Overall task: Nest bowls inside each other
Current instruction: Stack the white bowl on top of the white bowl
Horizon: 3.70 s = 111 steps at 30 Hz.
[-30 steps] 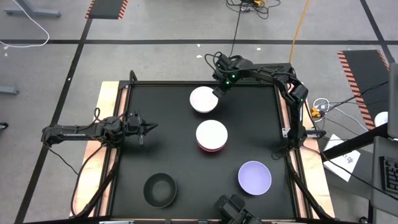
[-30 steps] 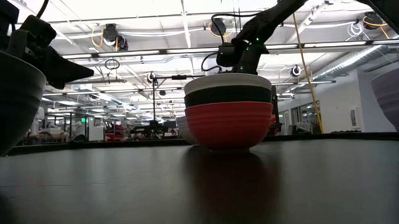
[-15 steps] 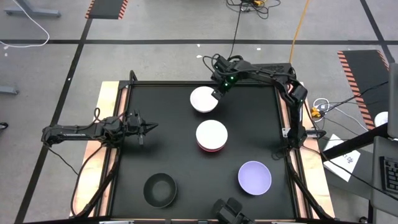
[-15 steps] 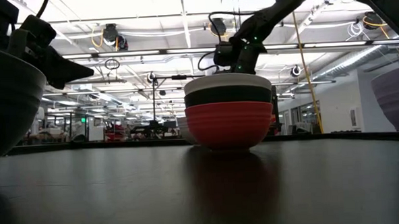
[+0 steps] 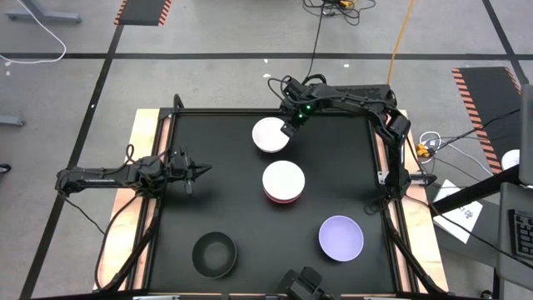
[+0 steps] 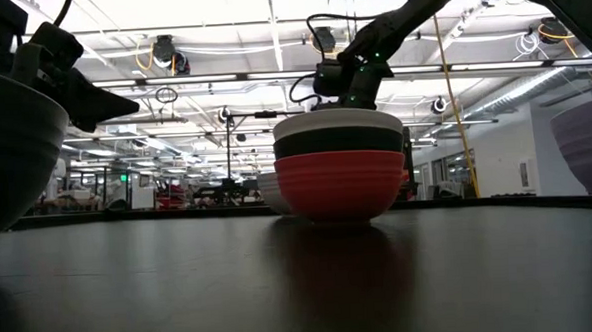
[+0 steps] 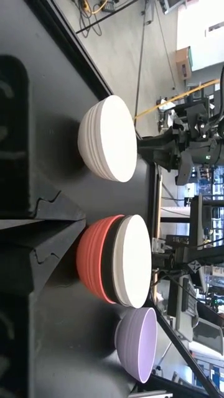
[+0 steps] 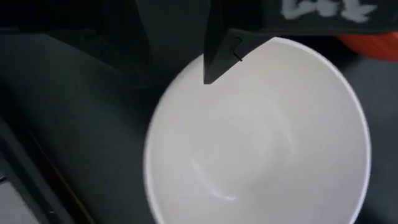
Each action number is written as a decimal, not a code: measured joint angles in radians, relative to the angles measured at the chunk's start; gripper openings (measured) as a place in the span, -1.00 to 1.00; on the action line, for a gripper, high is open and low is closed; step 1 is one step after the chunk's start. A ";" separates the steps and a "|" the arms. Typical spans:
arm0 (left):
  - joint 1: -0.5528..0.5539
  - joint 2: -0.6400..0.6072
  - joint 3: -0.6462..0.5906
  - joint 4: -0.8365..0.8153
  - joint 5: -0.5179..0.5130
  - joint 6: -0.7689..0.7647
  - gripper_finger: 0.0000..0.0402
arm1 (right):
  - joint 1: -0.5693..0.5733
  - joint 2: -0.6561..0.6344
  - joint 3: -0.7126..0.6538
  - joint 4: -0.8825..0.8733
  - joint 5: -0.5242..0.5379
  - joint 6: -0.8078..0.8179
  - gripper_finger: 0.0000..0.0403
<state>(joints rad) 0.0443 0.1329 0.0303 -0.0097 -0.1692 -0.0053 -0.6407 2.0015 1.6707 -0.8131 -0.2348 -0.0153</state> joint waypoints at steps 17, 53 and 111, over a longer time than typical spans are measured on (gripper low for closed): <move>0.000 0.000 0.000 -0.008 0.001 0.001 -0.97 | -0.005 0.088 -0.001 0.007 -0.002 -0.013 -0.34; 0.000 0.000 0.001 -0.010 -0.008 -0.005 -0.97 | 0.062 0.057 0.398 -0.124 -0.159 -0.171 -1.00; 0.000 0.000 0.001 0.001 -0.075 -0.073 -0.97 | 0.073 -1.338 -0.804 0.216 -0.074 0.056 -1.00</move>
<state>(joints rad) 0.0443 0.1326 0.0311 -0.0084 -0.2445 -0.0786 -0.5674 0.6634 0.8666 -0.5975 -0.3084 0.0406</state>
